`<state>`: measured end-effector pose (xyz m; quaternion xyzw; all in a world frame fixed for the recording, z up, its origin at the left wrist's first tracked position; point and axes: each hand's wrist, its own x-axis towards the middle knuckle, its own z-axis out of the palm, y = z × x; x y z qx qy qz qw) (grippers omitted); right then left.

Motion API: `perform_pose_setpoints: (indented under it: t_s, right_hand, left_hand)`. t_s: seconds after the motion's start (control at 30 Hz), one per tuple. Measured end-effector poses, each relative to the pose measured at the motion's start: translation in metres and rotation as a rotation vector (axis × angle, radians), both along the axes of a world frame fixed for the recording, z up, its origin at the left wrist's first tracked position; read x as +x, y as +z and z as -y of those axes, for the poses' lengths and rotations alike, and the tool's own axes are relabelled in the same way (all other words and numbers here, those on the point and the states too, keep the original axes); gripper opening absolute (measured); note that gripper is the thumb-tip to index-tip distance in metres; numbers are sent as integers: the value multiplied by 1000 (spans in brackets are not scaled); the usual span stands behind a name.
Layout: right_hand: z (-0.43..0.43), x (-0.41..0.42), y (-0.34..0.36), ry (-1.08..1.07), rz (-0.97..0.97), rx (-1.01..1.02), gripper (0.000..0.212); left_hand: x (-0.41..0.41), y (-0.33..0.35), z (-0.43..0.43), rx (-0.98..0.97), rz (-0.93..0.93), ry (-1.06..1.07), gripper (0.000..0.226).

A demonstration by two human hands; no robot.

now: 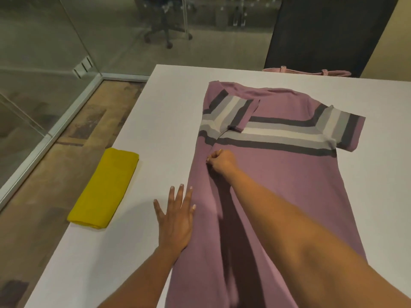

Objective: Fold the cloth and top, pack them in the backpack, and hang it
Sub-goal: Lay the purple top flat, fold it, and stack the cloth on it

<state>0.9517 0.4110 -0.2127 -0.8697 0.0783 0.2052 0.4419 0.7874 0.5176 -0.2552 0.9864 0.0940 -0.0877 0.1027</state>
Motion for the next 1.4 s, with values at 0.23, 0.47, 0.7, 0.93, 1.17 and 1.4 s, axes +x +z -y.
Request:
perform_pose_setpoints:
  t_s: [0.23,0.47,0.7,0.93,1.17,1.4]
  right_hand:
    - [-12,28,0,-121,-18,-113,31]
    - [-6,38,2,-256,96,-77,16]
    - [22,47,-1,-321,129,-60,22]
    - [36,47,-10,-275,118,35,28]
    - [59,73,-2,-350,144,3,19]
    - [80,129,9,-320,182,-93,18]
  left_hand:
    - [0,-7,-4,-24,38,9,56]
    - [3,-1,-6,-10,28,4,57]
    - [1,-3,-5,25,28,-12,56]
    - [4,0,-3,21,-11,-8,64]
    - [54,19,5,-20,116,-48,70]
    - [147,38,21,-34,181,-151,60]
